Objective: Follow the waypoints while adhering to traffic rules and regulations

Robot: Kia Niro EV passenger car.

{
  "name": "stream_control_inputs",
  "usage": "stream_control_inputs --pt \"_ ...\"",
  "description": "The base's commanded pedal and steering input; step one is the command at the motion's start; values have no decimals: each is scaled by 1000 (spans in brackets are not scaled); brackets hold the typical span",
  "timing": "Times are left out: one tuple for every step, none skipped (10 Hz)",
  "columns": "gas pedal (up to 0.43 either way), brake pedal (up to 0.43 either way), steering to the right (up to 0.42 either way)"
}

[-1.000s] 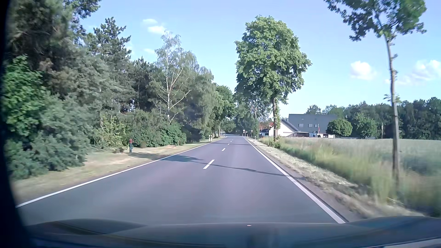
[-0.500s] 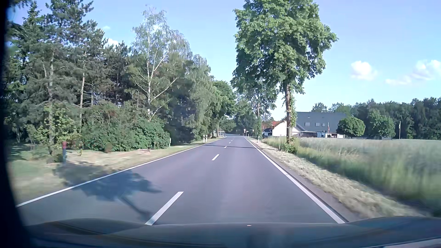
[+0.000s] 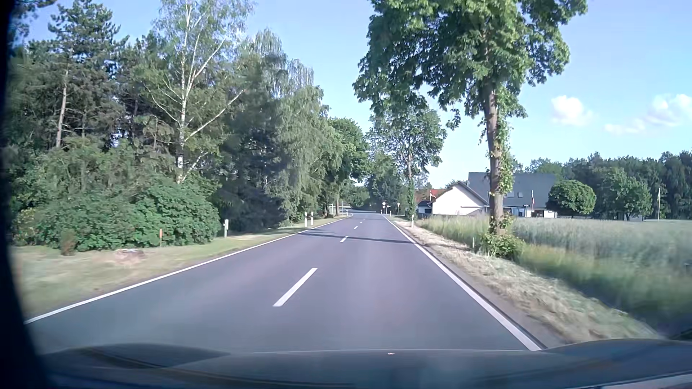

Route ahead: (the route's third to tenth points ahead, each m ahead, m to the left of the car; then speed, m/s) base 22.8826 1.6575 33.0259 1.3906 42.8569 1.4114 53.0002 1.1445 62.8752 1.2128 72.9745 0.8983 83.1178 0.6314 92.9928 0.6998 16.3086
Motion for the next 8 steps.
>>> stream_control_inputs --pt "0 6 9" --pt "0 6 9" --pt "0 6 9" --pt "0 6 8" --pt "0 6 8" --pt "0 6 7" --pt "0 6 6" --pt "0 6 6"
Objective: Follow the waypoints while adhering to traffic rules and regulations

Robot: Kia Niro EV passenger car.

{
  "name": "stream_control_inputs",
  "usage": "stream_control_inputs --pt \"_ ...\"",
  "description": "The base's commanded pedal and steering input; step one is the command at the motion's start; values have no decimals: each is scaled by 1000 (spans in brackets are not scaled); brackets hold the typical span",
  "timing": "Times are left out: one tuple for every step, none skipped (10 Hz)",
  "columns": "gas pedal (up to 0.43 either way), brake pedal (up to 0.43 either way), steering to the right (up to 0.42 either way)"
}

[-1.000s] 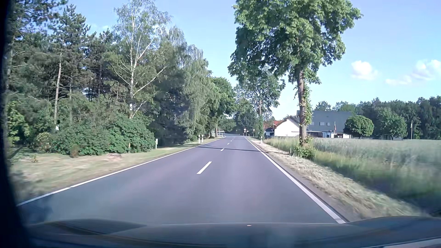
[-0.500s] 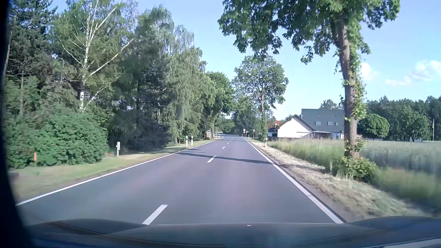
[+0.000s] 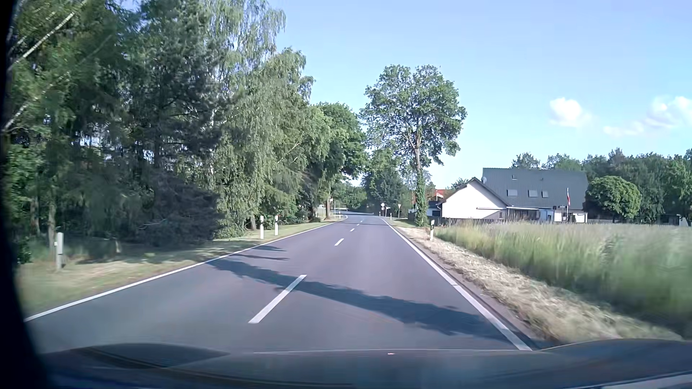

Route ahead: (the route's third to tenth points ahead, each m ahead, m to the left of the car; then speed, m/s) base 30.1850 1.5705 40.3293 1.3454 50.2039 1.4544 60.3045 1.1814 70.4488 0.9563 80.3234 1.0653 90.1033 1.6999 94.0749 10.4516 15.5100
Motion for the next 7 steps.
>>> stream_control_inputs --pt "0 6 5" --pt "0 6 4" --pt "0 6 4" --pt "0 6 3" --pt "0 12 3" --pt "0 24 3" --pt "0 55 3"
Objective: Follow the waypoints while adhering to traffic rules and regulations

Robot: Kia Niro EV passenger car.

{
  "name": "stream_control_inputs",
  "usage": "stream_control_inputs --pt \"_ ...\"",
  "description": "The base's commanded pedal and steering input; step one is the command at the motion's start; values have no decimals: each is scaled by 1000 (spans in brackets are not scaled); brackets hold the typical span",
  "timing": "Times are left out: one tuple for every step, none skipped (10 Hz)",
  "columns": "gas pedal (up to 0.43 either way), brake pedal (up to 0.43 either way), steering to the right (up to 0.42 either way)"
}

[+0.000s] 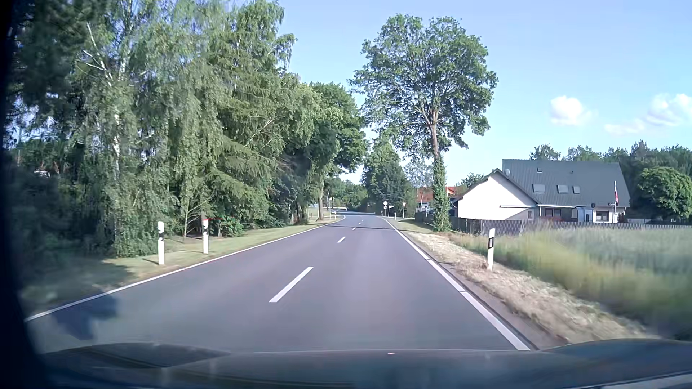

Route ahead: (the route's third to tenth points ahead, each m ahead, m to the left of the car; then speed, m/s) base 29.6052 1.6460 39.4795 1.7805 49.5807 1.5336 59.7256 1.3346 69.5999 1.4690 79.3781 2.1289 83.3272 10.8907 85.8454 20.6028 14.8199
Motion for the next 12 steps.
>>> stream_control_inputs --pt "0 85 3" --pt "0 122 3" --pt "0 134 3" --pt "0 146 3" --pt "0 152 3" --pt "0 146 3" --pt "0 128 3" --pt "0 79 3" --pt "0 55 4" --pt "0 43 4" --pt "0 30 5" --pt "0 30 6"
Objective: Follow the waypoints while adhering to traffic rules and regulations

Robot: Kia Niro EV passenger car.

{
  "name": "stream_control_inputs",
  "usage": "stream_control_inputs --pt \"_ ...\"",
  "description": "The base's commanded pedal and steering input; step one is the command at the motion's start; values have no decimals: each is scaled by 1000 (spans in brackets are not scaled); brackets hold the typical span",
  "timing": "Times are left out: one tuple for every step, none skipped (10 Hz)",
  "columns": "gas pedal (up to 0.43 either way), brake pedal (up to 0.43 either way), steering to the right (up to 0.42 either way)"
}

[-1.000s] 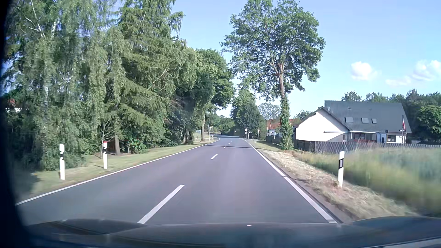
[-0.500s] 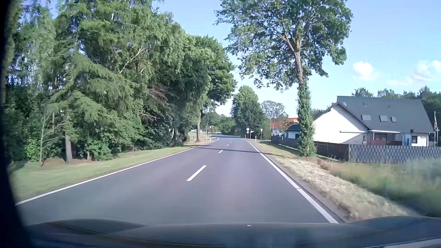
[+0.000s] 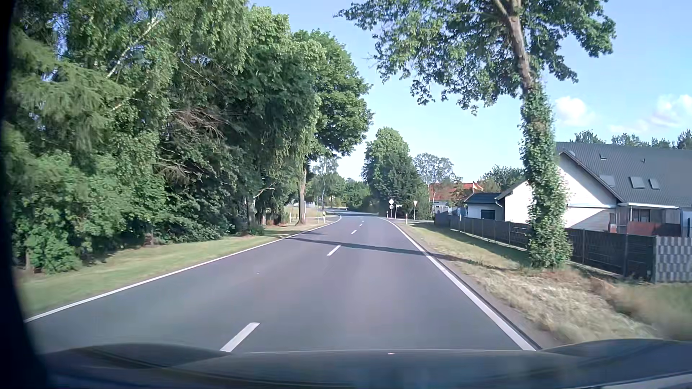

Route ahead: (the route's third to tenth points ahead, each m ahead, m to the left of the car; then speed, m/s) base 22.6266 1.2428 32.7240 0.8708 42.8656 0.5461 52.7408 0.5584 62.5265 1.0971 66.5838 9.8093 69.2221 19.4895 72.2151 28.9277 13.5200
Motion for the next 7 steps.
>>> stream_control_inputs --pt "0 24 6" --pt "0 24 6" --pt "0 24 6" --pt "0 24 6" --pt "0 30 6" --pt "0 37 6" --pt "0 37 6"
